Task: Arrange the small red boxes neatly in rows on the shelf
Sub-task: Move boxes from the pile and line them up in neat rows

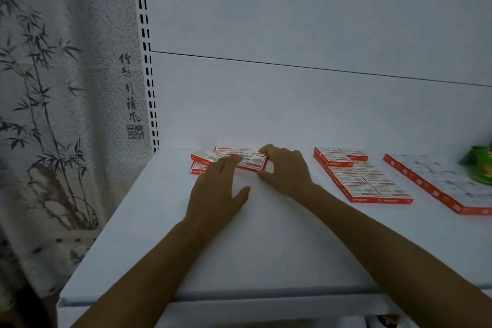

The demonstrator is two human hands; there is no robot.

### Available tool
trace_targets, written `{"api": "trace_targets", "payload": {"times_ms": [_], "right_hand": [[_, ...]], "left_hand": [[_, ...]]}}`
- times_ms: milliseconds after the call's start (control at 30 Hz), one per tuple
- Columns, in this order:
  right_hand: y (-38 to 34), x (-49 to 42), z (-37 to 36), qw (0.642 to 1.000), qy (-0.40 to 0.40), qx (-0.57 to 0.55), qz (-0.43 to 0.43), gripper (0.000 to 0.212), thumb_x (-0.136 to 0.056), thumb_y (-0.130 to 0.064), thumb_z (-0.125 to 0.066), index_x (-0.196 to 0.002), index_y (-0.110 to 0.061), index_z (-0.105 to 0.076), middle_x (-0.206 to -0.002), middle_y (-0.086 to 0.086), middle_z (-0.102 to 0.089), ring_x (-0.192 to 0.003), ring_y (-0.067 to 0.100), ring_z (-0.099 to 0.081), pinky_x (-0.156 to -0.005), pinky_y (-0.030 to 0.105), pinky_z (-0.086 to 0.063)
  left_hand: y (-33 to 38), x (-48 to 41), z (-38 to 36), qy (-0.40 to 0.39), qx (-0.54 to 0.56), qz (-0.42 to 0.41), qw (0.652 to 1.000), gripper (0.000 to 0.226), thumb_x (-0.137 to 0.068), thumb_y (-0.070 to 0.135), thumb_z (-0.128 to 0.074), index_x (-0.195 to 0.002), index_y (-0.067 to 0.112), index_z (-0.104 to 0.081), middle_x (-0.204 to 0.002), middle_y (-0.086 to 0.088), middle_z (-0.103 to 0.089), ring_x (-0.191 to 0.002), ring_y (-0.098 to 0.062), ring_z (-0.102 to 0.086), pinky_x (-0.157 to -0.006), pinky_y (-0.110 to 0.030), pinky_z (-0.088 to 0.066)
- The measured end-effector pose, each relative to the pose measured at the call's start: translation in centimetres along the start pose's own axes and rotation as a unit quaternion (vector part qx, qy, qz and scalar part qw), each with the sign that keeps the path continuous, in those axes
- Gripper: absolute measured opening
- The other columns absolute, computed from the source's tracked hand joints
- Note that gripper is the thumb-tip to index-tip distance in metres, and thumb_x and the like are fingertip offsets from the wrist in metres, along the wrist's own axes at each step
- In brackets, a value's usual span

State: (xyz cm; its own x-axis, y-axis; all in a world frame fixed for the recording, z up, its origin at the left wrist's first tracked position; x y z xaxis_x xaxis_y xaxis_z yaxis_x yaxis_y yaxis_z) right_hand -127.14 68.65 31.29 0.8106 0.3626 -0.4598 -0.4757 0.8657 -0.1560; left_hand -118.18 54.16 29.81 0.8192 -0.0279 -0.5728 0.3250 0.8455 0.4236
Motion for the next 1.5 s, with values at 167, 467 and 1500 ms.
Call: {"api": "trace_targets", "payload": {"times_ms": [167,467,1500], "right_hand": [[-0.2,4.8,5.2,0.995,0.039,-0.019,0.087,0.047,-0.080,-0.035,-0.068,-0.122,-0.019,-0.055,-0.115,-0.001,-0.065,-0.100,0.017,-0.058,-0.093,0.029,-0.029],[3.2,8.4,11.2,0.979,0.131,-0.040,0.150,0.046,-0.074,-0.035,-0.066,-0.116,-0.018,-0.059,-0.108,0.001,-0.068,-0.093,0.015,-0.060,-0.085,0.027,-0.036],[25.9,10.0,10.4,0.989,-0.110,-0.102,-0.014,0.052,-0.080,-0.044,-0.067,-0.124,-0.022,-0.053,-0.129,-0.004,-0.053,-0.115,0.012,-0.049,-0.097,0.032,-0.038]], "left_hand": [[1.4,-0.3,0.9,0.019,-0.002,-0.013,1.000,0.077,-0.073,0.042,-0.075,-0.137,0.018,-0.040,-0.138,-0.003,-0.048,-0.123,-0.022,-0.046,-0.099,-0.039,-0.040],[7.7,-1.3,1.5,0.061,-0.023,-0.124,0.990,0.049,-0.070,0.042,-0.074,-0.113,0.021,-0.061,-0.114,0.001,-0.066,-0.103,-0.020,-0.060,-0.089,-0.039,-0.046],[21.2,-5.1,-15.7,-0.202,-0.129,-0.077,0.968,0.074,-0.087,0.059,-0.047,-0.147,0.024,-0.019,-0.154,0.004,-0.023,-0.141,-0.016,-0.019,-0.113,-0.036,-0.021]]}}
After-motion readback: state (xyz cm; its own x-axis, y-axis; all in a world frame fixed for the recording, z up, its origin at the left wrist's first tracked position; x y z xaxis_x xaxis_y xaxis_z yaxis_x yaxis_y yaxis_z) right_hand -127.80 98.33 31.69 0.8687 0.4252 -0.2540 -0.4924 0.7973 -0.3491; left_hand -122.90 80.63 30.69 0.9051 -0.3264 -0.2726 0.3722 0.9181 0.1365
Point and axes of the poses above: each hand's wrist, its own x-axis away from the middle knuckle, its own z-axis out of the back of the hand, y = z × x, the point moved 5 cm from there along -x, towards the middle knuckle
